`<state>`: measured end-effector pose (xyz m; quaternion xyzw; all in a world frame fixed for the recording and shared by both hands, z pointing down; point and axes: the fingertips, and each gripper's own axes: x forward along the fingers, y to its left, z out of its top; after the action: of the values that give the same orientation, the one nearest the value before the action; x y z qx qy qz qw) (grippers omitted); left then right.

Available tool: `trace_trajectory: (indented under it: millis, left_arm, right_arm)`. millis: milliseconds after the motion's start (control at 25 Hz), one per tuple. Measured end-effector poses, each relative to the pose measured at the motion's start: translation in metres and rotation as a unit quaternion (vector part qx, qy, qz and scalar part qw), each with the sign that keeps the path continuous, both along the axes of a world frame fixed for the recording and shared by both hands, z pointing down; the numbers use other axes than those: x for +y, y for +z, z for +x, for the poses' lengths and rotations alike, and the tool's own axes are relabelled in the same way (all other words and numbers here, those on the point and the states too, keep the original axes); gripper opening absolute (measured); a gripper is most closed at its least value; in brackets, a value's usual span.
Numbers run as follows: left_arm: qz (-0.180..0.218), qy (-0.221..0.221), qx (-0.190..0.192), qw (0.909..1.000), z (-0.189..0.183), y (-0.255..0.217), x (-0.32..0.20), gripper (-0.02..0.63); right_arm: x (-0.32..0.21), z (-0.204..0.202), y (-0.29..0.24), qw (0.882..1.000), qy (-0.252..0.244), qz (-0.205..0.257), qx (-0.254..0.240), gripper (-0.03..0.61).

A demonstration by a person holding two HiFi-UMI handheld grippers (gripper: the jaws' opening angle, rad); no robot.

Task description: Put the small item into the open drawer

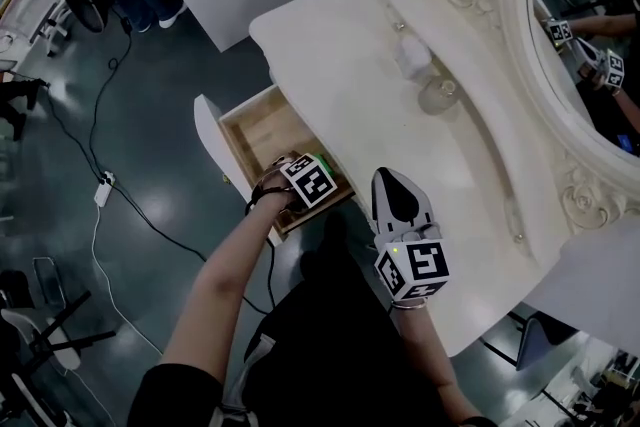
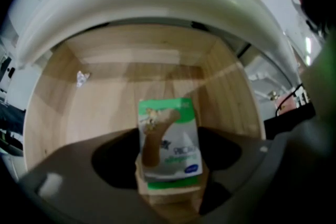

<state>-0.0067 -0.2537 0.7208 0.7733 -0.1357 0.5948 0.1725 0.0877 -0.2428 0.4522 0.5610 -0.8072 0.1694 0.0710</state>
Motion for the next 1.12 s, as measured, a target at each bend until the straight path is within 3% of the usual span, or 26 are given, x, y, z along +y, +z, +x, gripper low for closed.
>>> trace_trajectory:
  millis: [480,720,920,1120]
  left_arm:
    - [-0.009,-0.023,0.022,0.9994,0.002,-0.001,0.000,0.391]
    - [0.028,-0.053,0.055,0.9967,0.000,-0.032,-0.012,0.385]
    - [0.075,-0.105,0.112,0.9853,-0.005,-0.080,-0.023,0.341]
    - [0.135,-0.163,0.164,0.9636,-0.016,-0.128,-0.031,0.267]
  right_arm:
    - [-0.001,-0.002,0.001,1.000,-0.003,-0.001,-0.002,0.005]
    - [0.001,-0.007,-0.003,1.000,-0.010,0.004,-0.002,0.005]
    - [0.003,-0.012,-0.011,1.000,-0.015,0.013,-0.003,0.006]
    - [0.004,-0.019,-0.020,0.999,-0.025,0.029,-0.004,0.006]
